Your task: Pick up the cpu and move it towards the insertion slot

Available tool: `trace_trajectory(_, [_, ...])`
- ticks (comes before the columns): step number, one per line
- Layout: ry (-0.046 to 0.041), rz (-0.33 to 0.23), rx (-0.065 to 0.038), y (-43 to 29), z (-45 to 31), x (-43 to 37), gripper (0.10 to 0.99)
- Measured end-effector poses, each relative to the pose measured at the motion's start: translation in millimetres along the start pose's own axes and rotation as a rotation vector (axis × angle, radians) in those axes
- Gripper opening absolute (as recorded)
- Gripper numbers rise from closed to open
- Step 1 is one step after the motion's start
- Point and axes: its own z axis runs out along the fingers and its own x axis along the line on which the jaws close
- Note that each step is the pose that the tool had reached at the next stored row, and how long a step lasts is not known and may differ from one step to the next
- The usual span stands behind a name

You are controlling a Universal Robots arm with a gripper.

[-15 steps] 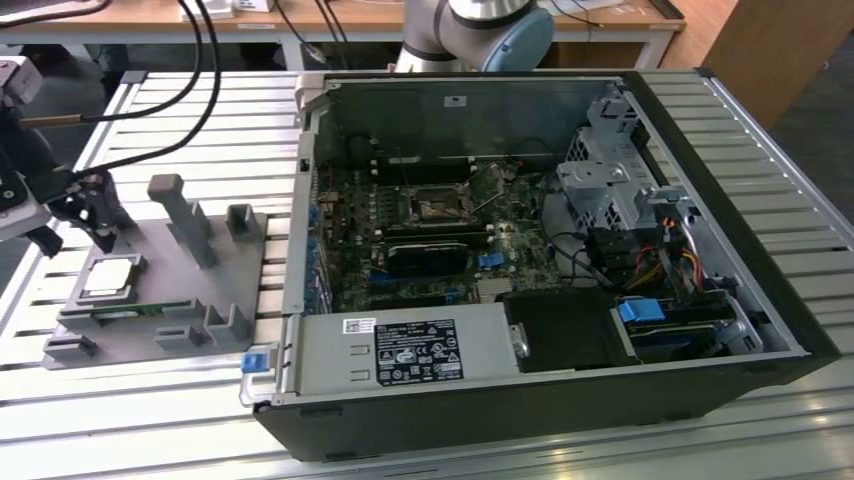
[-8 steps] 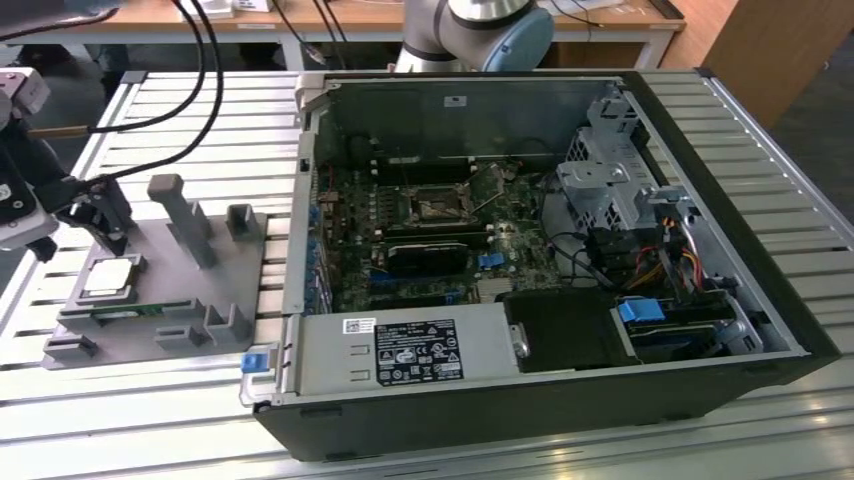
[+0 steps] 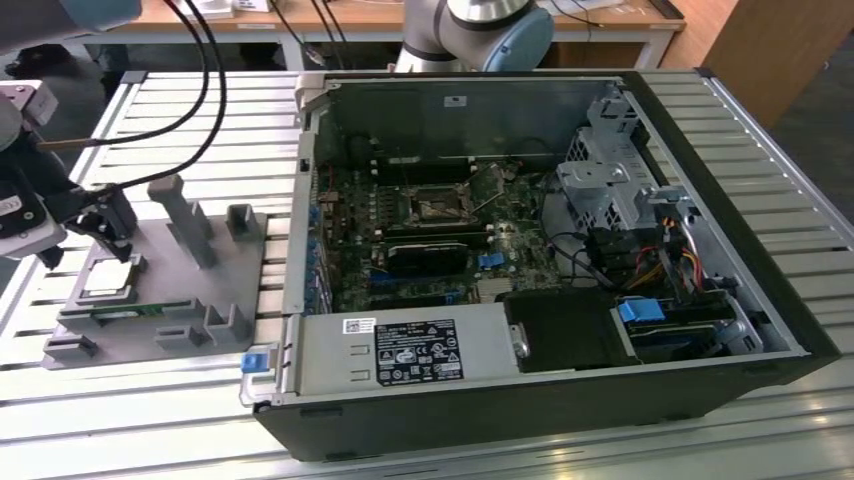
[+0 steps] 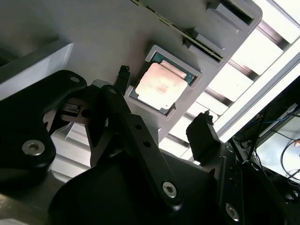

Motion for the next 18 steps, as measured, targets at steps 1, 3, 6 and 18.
trace_trajectory(1, [0.0, 0.0, 0.0, -0.1, 1.5, 0.1, 0.765])
trace_trajectory(3, [0.0001, 0.0, 0.0, -0.2, 4.5, 0.2, 0.765])
trace_trajectory(6, [0.0001, 0.0, 0.0, -0.3, 8.8, 0.4, 0.765])
trace_trajectory(18, [0.0002, 0.0, 0.0, -0.7, 21.1, 1.5, 0.765])
